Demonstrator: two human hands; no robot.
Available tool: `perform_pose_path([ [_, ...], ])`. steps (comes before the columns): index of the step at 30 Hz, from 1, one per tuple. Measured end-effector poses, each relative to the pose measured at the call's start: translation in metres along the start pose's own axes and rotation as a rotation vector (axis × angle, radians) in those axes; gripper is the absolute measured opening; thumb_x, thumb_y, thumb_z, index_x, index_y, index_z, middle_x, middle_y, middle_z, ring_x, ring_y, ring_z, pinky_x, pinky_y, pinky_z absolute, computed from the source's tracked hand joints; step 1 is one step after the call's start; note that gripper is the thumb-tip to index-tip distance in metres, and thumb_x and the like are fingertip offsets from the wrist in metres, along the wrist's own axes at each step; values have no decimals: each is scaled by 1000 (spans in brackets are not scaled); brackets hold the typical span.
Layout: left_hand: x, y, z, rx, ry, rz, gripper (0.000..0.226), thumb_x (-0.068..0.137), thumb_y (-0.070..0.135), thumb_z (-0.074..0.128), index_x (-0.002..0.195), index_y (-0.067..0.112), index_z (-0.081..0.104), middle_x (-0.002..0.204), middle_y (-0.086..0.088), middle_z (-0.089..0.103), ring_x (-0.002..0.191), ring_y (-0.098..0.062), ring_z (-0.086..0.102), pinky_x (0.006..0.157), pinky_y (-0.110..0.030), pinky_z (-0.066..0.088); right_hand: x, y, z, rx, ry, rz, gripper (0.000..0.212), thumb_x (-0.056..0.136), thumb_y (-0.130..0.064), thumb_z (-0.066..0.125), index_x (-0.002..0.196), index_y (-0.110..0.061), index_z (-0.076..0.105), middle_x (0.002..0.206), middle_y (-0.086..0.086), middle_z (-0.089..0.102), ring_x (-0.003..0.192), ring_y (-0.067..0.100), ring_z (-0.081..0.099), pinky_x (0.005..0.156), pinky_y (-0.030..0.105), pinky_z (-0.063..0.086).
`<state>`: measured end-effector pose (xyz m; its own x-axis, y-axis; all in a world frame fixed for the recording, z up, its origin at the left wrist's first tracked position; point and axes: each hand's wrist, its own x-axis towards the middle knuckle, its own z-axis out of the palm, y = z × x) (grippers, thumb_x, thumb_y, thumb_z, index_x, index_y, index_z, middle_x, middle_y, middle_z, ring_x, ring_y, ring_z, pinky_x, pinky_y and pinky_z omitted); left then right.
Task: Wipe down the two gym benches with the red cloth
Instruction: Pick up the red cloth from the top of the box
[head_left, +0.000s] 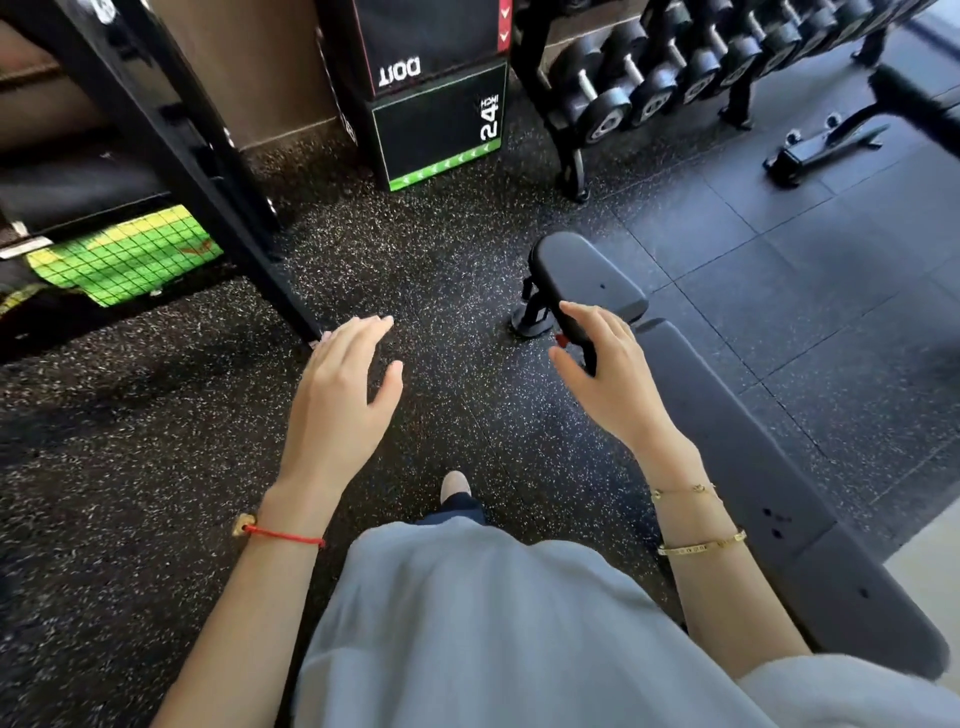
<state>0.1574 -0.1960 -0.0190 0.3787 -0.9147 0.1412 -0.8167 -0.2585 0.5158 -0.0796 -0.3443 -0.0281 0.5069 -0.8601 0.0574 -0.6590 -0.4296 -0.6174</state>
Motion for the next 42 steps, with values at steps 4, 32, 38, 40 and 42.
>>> perform_pose_path([
  [4,79,-21,-7,-15,-10,-17,44,100,21,54,143,12,50,146,-5,52,142,-19,40,121,-45,31,81,-13,11,4,-5,-9,48,95,-27,59,140,-16,46,136,0,53,134,18,40,113,34,29],
  [32,606,-85,20,17,88,-116,43,100,28,53,142,20,51,144,4,53,138,-9,42,116,-21,26,642,24,11,22,-111,-159,49,95,-27,59,140,-14,46,140,0,51,135,18,40,115,41,32],
  [38,701,-107,25,2,95,-143,42,99,24,55,141,17,53,143,1,54,136,-12,45,116,-25,30,744,28,19,11,-124,-157,49,94,-26,60,140,-13,47,140,0,51,135,17,40,115,33,30],
  [40,735,-119,29,-6,93,-139,42,99,23,56,140,17,54,142,1,55,136,-13,45,116,-26,31,780,30,25,8,-117,-151,49,94,-26,60,139,-12,47,139,1,52,134,17,41,115,34,30],
  [42,772,-133,33,-6,92,-131,41,98,22,56,139,16,55,141,0,55,135,-13,46,117,-25,31,819,31,34,10,-103,-150,48,94,-25,61,138,-12,48,138,2,53,133,18,42,115,32,30],
])
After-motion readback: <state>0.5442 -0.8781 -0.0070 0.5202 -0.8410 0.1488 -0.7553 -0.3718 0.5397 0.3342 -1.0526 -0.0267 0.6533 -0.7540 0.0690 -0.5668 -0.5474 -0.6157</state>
